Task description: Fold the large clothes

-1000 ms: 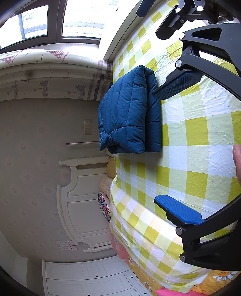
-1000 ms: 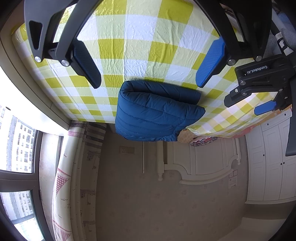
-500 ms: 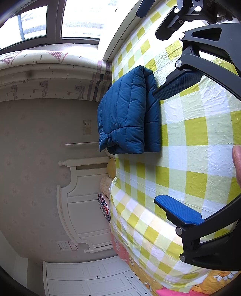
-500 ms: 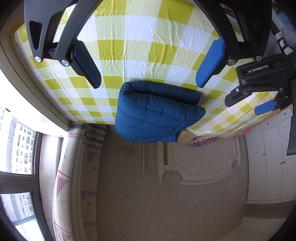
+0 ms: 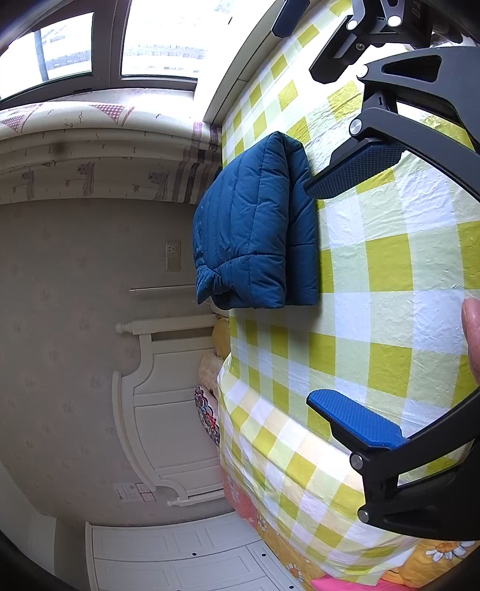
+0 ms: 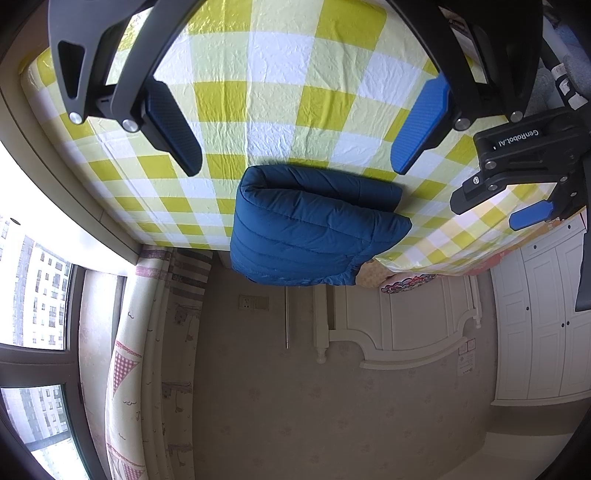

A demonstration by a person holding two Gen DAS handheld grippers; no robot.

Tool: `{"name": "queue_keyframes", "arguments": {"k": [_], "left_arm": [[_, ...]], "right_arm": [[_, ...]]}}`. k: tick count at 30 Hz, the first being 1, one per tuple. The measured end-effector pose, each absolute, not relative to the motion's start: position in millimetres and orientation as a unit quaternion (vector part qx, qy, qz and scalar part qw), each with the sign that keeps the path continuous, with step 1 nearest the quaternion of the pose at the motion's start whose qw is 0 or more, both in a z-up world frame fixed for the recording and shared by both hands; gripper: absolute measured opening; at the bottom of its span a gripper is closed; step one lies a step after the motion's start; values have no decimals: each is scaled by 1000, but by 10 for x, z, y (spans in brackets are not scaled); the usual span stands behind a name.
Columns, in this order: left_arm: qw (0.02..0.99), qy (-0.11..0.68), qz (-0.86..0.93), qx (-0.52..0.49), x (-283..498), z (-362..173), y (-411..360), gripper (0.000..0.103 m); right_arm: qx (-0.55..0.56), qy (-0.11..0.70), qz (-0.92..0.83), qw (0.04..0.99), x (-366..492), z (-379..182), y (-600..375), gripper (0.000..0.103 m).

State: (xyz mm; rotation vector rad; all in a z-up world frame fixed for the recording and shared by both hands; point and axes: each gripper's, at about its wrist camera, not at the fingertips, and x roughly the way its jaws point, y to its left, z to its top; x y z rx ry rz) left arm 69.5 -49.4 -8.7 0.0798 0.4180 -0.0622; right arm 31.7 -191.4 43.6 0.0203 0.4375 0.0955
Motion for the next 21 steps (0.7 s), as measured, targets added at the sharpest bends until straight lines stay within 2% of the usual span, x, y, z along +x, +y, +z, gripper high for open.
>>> {"name": "queue_keyframes", "arguments": {"k": [11,16,21], "left_arm": [[974,218,-50,44,760,-161,-479,99],[978,189,-74,37,792,-127,-438,99],[966,240,-90,34,1620,134,118,99]], "right_arm": [[3,250,46,967,465,188,-1857,101],[12,274,53,960,633,46,-1863,101],[31,293,61,954,920,138,-2192,100]]}}
